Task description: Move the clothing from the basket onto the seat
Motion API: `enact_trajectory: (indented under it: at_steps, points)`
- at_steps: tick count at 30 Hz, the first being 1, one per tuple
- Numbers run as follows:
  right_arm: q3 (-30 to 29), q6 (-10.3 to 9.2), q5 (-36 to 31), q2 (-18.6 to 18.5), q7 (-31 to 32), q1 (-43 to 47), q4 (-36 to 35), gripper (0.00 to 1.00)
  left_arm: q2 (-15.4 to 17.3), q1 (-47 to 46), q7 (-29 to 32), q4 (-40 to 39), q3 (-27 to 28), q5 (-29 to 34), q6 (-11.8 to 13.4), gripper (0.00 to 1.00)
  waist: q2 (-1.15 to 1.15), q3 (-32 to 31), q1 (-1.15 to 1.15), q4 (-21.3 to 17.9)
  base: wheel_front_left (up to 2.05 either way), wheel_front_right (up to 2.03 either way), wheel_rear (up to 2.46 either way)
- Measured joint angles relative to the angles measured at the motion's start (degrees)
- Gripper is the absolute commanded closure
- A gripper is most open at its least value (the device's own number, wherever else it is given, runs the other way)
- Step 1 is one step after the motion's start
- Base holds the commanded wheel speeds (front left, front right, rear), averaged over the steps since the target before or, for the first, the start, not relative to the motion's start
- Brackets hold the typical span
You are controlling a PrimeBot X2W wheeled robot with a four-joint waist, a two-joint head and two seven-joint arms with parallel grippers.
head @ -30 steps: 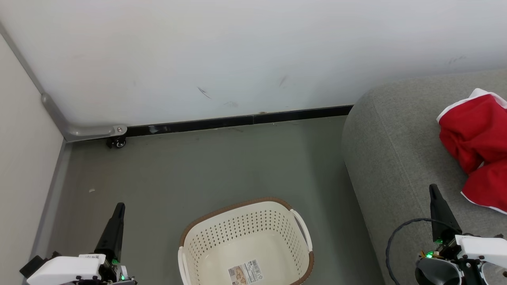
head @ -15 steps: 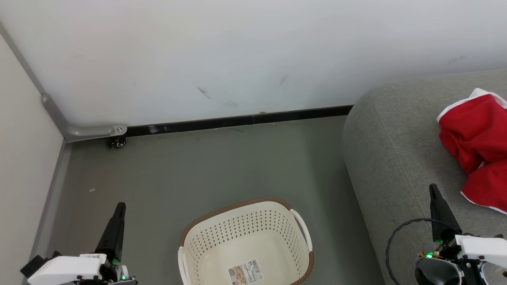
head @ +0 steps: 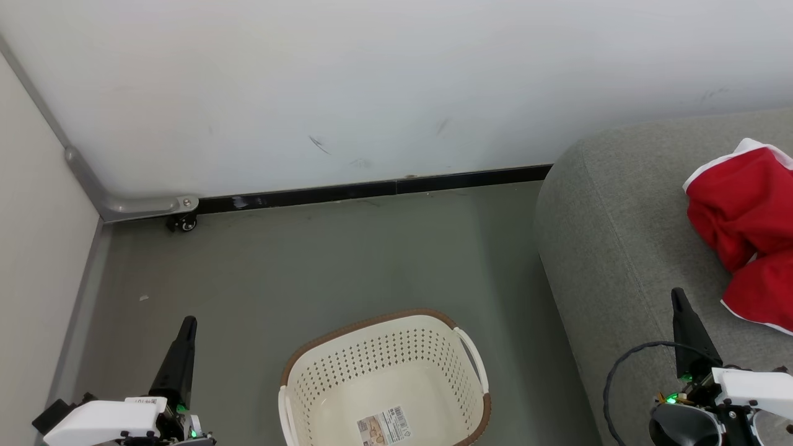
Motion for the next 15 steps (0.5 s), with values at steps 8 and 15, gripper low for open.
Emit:
enact_trajectory:
  at_steps: [8, 15]
  points:
    - [0.0, 0.00, 0.0, 0.0, 0.0, 0.0, 0.0, 1.00, 0.0, 0.0, 0.0, 0.0, -0.1, 0.0, 0.0, 1.00, 0.00, 0.0, 0.00, 0.0, 0.00, 0.00, 0.00]
    - [0.0, 0.00, 0.0, 0.0, 0.0, 0.0, 0.0, 1.00, 0.0, 0.0, -0.1, -0.1, -0.1, 0.0, 0.0, 1.00, 0.00, 0.0, 0.00, 0.0, 0.00, 0.00, 0.00]
